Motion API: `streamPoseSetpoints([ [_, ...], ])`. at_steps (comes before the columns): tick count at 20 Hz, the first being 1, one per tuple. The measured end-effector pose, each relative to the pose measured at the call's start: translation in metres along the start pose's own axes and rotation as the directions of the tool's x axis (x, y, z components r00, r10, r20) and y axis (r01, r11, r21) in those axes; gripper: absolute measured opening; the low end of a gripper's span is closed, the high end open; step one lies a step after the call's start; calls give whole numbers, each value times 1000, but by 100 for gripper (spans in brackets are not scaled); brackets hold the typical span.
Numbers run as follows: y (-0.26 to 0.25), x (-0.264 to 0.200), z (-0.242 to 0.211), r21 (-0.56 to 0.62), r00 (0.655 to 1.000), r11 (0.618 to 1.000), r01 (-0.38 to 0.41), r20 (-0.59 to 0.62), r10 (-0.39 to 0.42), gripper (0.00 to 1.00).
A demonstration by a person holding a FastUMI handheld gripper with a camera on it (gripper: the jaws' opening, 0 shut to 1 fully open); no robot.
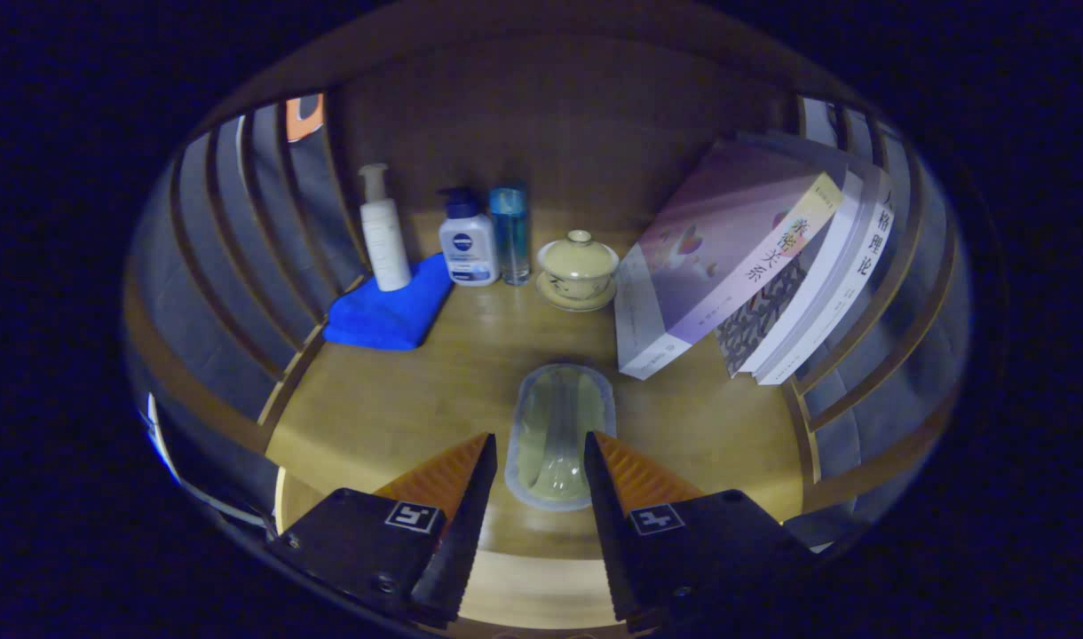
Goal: Pull open the drawer, take out the items inside it, and place them on the countertop above the cabinet.
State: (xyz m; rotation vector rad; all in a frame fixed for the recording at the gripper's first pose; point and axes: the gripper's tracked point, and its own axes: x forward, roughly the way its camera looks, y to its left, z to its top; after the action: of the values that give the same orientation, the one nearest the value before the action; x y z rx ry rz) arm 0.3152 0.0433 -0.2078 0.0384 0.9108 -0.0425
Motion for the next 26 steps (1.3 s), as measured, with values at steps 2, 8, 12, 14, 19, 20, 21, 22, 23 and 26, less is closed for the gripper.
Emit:
streamPoseSetpoints([
  [2,7,-18,-14,-27,999,999,-32,11,32,64],
  [8,30,-94,-32,-86,984,990,-112,126,122,65],
  [12,39,-148,-46,-88,959,984,-157,223,173,67],
  [14,41,-169,-57,-90,944,980,-176,268,194,69],
  [19,41,-226,-77,-97,882,977,-192,419,215,71],
  [20,42,-236,-86,-108,864,975,-193,453,221,74],
  [21,42,-243,-93,-119,845,976,-184,488,219,80],
  [22,41,-248,-101,-134,825,976,-172,522,217,80],
  [23,38,-251,-110,-148,806,978,-148,554,206,81],
  [26,41,-251,-141,-162,765,980,-117,614,193,100],
])
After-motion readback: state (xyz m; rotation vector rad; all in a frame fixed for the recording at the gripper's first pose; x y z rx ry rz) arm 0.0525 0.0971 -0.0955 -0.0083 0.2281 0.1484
